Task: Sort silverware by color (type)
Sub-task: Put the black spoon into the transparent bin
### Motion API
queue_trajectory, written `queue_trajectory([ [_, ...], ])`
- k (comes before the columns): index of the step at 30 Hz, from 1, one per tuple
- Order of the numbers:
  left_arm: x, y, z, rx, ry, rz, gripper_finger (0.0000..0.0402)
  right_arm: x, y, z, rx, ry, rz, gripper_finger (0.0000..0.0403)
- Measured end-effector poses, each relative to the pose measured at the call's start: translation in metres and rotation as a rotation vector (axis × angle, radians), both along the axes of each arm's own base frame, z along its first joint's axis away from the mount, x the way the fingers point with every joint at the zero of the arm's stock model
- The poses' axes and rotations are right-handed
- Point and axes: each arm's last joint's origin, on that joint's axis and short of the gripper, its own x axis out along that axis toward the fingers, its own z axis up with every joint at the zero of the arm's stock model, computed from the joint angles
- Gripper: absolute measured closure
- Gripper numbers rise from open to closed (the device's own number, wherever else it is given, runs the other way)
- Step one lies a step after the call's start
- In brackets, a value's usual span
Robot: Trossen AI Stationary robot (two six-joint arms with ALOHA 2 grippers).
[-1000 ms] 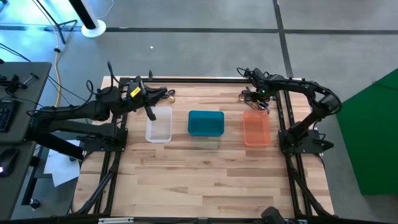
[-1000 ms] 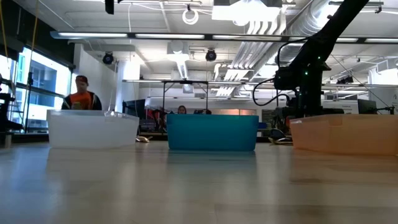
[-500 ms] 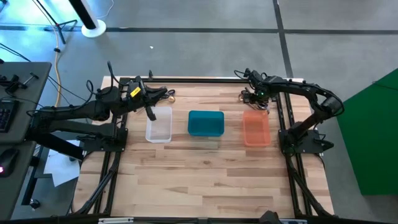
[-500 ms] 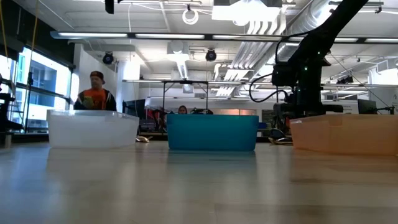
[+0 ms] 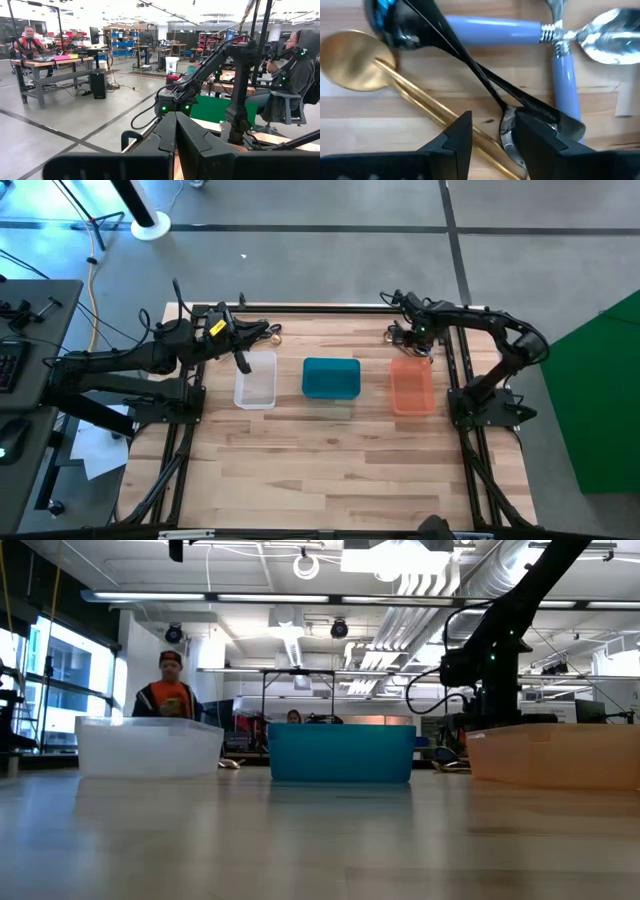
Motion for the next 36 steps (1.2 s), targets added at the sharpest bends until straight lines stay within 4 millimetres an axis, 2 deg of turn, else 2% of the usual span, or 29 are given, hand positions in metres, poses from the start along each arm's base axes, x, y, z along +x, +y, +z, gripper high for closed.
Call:
queue_trajectory([
  [16, 0.000, 0.000, 0.000, 0.010, 0.005, 0.001, 0.0401, 0.002, -0.005, -0.003, -0.057, 0.012, -0.111, 0.0270],
  [27, 0.000, 0.000, 0.000, 0.010, 0.005, 0.001, 0.0401, 0.011, -0.001, -0.012, -0.091, 0.090, -0.113, 0.0272],
  [30, 0.000, 0.000, 0.000, 0.016, 0.007, 0.001, 0.0401, 0.011, -0.001, -0.013, -0.086, 0.086, -0.112, 0.0293],
  [36, 0.000, 0.000, 0.000, 0.017, 0.007, 0.001, 0.0402, 0.011, -0.001, -0.013, -0.077, 0.079, -0.087, 0.0389],
])
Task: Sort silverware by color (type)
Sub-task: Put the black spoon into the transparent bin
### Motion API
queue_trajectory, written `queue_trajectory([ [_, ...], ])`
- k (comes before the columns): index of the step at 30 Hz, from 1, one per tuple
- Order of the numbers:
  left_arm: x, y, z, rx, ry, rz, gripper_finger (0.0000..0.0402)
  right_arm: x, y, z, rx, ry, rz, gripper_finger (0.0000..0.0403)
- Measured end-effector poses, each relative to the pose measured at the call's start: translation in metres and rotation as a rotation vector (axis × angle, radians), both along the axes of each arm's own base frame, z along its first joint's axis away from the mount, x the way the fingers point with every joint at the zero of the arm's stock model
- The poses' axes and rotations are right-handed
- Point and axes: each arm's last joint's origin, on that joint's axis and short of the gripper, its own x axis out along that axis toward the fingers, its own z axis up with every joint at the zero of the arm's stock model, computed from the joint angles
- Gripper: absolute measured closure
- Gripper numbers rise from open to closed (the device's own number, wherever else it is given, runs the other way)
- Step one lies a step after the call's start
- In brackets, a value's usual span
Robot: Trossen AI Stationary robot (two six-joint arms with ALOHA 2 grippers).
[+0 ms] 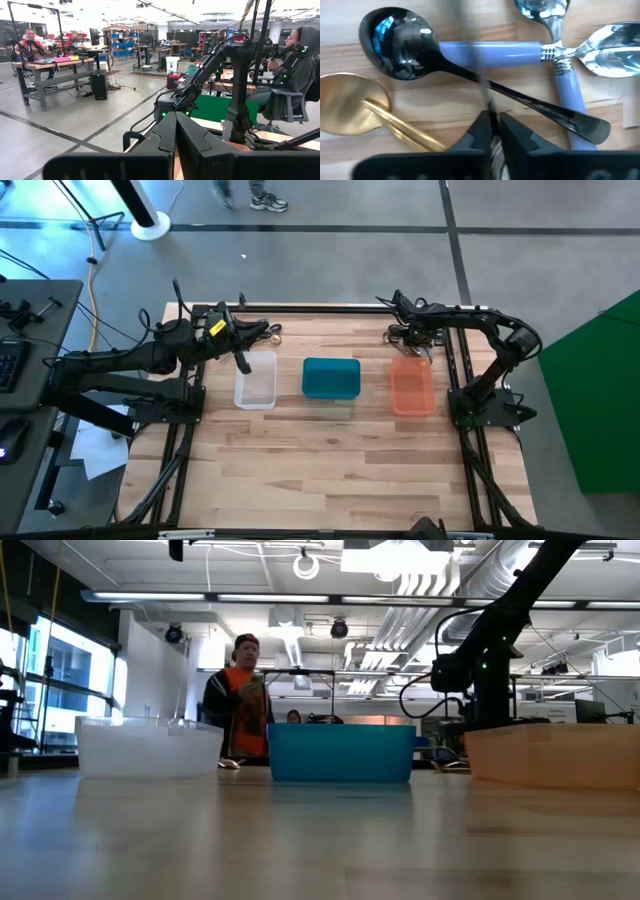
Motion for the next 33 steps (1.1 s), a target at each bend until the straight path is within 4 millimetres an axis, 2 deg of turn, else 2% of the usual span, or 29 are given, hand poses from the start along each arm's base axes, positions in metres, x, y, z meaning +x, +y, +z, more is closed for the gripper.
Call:
queue_trajectory([
  [18, 0.000, 0.000, 0.000, 0.000, 0.000, 0.000, 0.0401, -0.003, 0.005, 0.004, 0.057, -0.016, 0.073, 0.0400],
  [23, 0.000, 0.000, 0.000, 0.000, 0.000, 0.000, 0.0402, -0.007, 0.009, 0.015, 0.086, -0.063, 0.141, 0.0402],
  [33, 0.000, 0.000, 0.000, -0.004, -0.002, 0.000, 0.0402, -0.012, 0.016, 0.015, 0.208, -0.062, 0.263, 0.0402],
])
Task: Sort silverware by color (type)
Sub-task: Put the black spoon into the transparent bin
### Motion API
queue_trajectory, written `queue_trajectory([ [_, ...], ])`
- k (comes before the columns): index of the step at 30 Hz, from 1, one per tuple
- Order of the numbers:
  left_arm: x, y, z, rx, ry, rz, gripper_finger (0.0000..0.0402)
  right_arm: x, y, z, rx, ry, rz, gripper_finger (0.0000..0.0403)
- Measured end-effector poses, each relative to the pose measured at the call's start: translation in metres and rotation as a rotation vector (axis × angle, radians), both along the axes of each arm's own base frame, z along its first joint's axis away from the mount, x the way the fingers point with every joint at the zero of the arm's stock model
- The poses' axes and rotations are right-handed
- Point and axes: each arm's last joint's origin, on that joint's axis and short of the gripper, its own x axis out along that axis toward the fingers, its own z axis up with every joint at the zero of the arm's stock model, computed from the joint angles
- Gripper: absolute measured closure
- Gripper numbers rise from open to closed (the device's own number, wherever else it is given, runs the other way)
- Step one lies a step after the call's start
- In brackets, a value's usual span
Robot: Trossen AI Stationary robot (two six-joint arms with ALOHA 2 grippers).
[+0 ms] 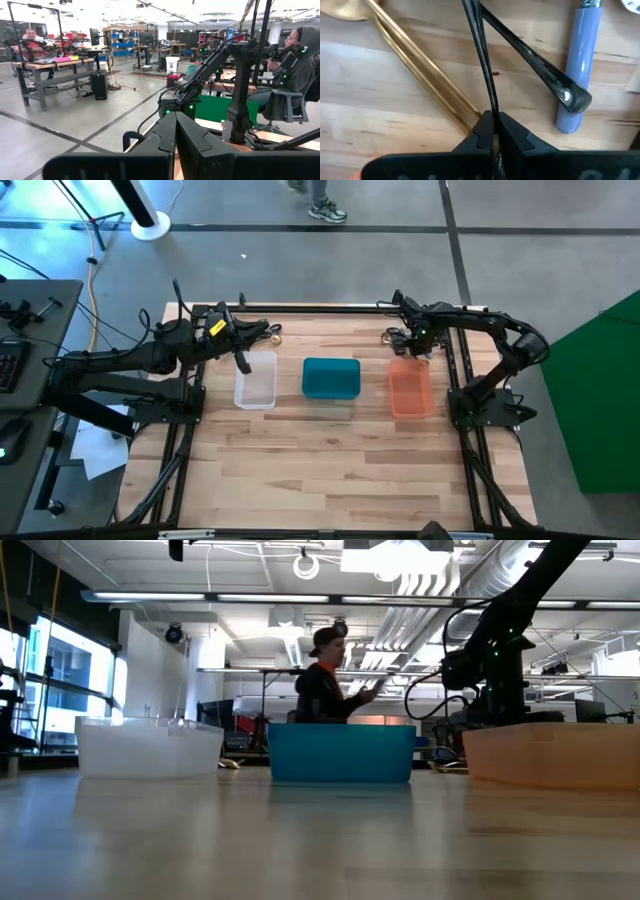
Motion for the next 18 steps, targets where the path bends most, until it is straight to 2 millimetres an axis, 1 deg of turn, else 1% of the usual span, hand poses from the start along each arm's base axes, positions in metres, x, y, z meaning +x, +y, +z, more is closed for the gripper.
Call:
queue_trajectory([
  [12, 0.0000, 0.0000, 0.0000, -0.003, -0.002, 0.000, 0.0401, 0.0011, -0.0023, 0.0012, -0.038, 0.000, 0.036, 0.0403],
  [18, 0.0000, 0.0000, 0.0000, -0.003, -0.001, 0.003, 0.0401, 0.0003, -0.0011, 0.0014, -0.023, 0.005, 0.051, 0.0403],
])
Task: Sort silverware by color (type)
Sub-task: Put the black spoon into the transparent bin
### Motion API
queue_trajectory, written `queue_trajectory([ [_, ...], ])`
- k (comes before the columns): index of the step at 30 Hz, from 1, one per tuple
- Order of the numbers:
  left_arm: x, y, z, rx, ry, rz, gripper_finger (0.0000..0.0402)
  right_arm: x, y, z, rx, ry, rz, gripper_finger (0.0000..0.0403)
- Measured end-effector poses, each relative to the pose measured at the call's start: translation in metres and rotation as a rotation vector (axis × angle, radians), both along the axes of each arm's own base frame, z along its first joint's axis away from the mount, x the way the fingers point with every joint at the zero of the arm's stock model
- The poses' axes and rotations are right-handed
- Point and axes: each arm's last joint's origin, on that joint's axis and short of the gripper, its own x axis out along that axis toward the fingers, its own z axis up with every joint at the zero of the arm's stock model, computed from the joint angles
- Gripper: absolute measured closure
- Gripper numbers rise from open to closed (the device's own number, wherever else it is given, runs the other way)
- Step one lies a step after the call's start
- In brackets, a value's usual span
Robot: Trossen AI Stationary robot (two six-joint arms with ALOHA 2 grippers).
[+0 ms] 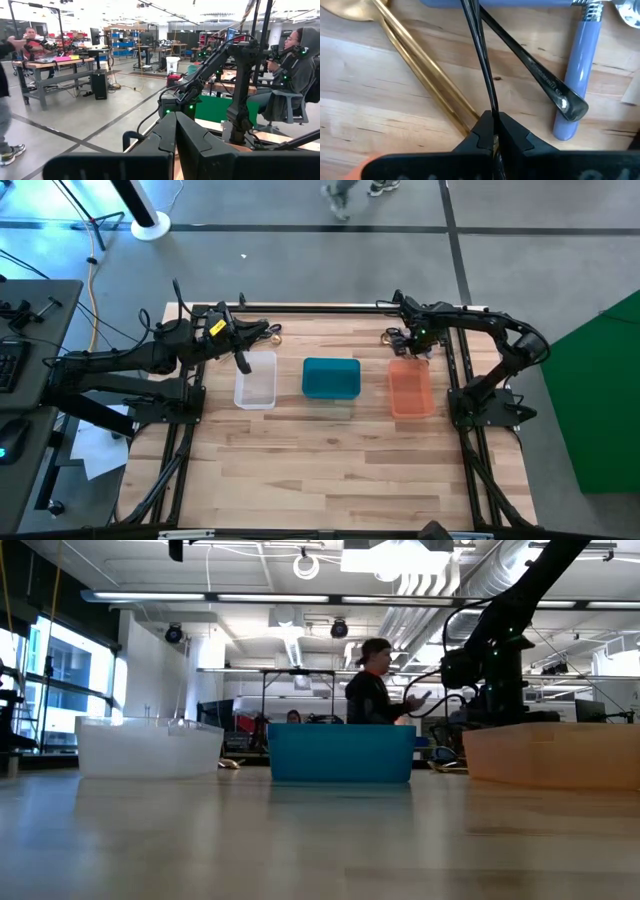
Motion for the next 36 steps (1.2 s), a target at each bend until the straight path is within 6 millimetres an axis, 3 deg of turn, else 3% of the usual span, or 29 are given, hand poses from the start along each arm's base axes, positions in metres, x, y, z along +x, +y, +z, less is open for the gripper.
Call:
queue_trajectory([
  [14, 0.000, 0.000, 0.000, 0.015, 0.007, 0.007, 0.0401, -0.010, 0.010, 0.045, -0.156, -0.138, 0.024, 0.0403],
  [24, 0.000, 0.000, 0.000, 0.015, 0.007, 0.007, 0.0401, -0.009, 0.013, 0.086, -0.360, -0.410, 0.054, 0.0403],
  [29, 0.000, 0.000, 0.000, 0.023, 0.011, 0.007, 0.0402, 0.006, 0.014, 0.101, -0.444, -0.600, 0.137, 0.0403],
  [36, 0.000, 0.000, 0.000, 0.019, 0.009, 0.006, 0.0402, 0.046, 0.034, 0.125, -0.599, -0.866, 0.383, 0.0403],
])
